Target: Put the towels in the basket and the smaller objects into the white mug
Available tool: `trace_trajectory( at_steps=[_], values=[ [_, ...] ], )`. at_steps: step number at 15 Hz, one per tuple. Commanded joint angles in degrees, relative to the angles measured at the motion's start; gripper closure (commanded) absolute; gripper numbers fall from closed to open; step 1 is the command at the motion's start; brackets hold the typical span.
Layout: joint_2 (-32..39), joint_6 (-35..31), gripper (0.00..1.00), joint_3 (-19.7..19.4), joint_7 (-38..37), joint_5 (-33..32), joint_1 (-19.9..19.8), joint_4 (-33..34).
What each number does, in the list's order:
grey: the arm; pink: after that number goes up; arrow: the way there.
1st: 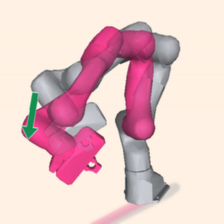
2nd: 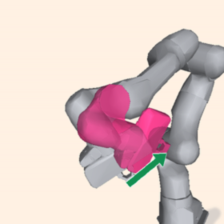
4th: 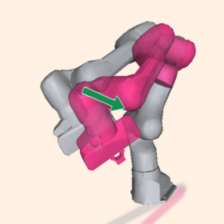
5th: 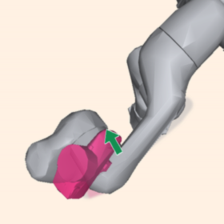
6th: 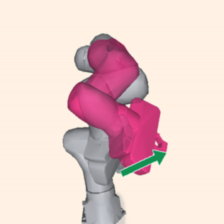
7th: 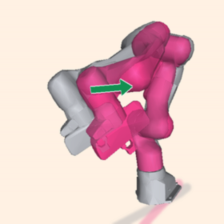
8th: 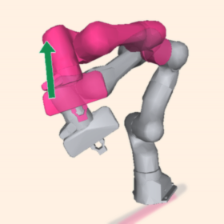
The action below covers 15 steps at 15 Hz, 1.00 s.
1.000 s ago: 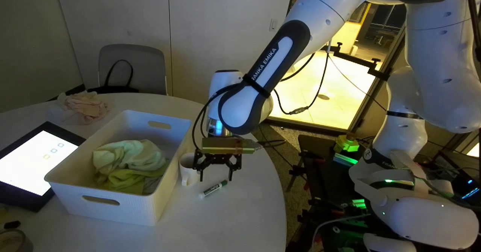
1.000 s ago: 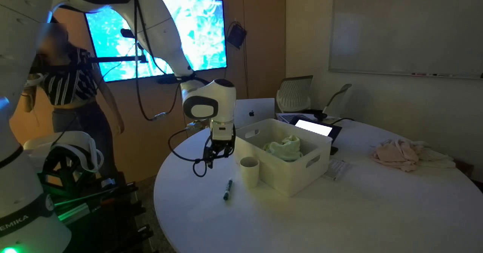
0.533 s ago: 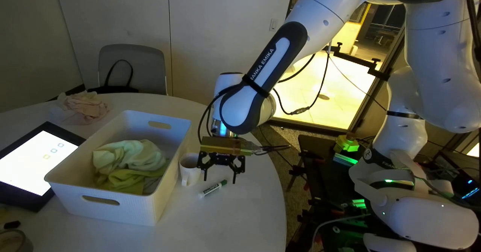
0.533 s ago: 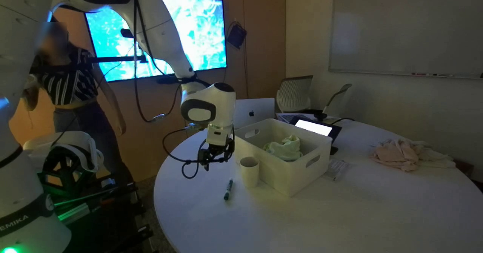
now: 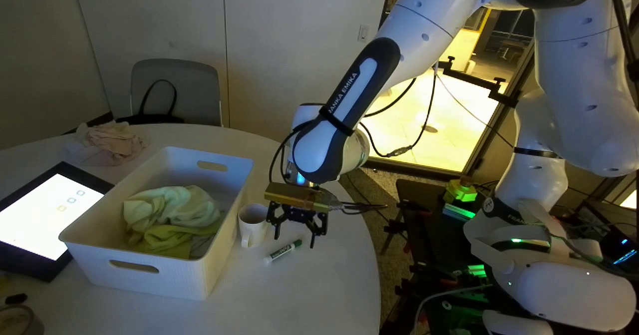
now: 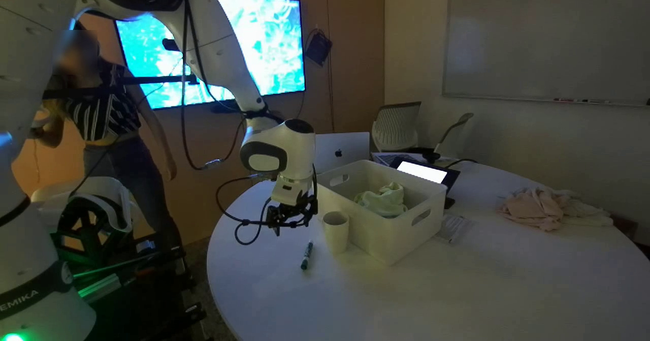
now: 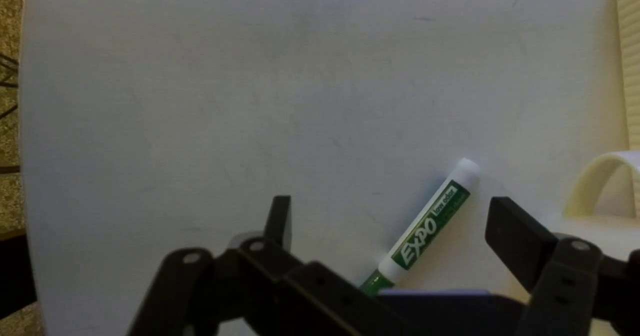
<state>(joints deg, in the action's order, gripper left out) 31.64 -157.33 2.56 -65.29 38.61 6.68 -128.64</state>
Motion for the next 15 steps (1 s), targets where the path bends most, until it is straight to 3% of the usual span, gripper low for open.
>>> trace_trajectory(
  at_steps=[1,15],
  values=[
    [1.74,-3.56,0.0,-0.94,-5.03,0.64,1.45,0.14],
    [8.42,-6.13,0.0,-0.55,-15.6,0.66,1.5,4.86]
  ],
)
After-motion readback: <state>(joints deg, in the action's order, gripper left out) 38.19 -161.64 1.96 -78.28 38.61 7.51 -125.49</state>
